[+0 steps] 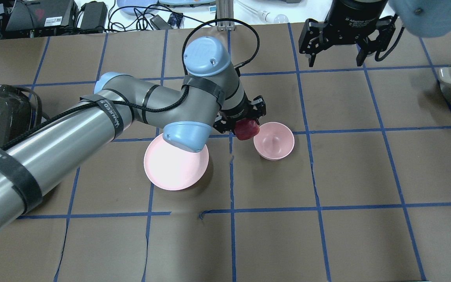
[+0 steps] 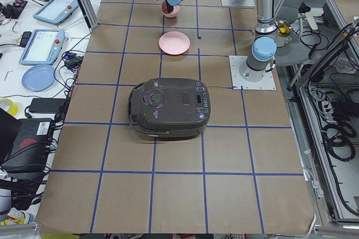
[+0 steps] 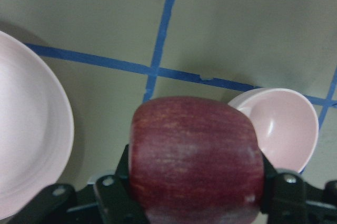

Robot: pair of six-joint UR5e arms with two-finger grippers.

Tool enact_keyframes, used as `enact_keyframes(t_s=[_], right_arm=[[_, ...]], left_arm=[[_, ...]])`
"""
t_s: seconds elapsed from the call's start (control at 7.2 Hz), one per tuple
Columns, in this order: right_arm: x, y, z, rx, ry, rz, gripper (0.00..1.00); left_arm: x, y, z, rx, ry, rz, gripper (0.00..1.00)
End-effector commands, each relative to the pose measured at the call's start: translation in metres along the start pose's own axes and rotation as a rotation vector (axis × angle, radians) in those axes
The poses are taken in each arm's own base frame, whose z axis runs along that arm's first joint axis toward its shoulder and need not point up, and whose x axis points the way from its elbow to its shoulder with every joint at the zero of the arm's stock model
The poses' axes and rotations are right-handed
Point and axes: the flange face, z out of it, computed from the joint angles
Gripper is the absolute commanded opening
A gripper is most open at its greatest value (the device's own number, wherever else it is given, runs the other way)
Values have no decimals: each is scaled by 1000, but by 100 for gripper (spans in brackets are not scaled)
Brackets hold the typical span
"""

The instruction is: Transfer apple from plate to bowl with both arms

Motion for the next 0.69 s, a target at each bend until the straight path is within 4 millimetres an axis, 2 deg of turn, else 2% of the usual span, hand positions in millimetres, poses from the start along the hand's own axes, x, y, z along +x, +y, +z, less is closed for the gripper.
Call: enact_keyframes(t_s=[0.0,0.14,0.42,0.56], right_arm=[[1,-6,-10,44,-15,-1,100],[0,-9,-15,87,-23,-11,100],[0,-8,-12,81,-24,-10,100],[-1,-7,-12,82,-24,-12,100]], left_arm=[[34,12,33,12,76,-61,10],[38,20,52,-4,52,-52,10],[39,23,64,-17,40,-44,13],[39,24,64,-19,39,-36,54]])
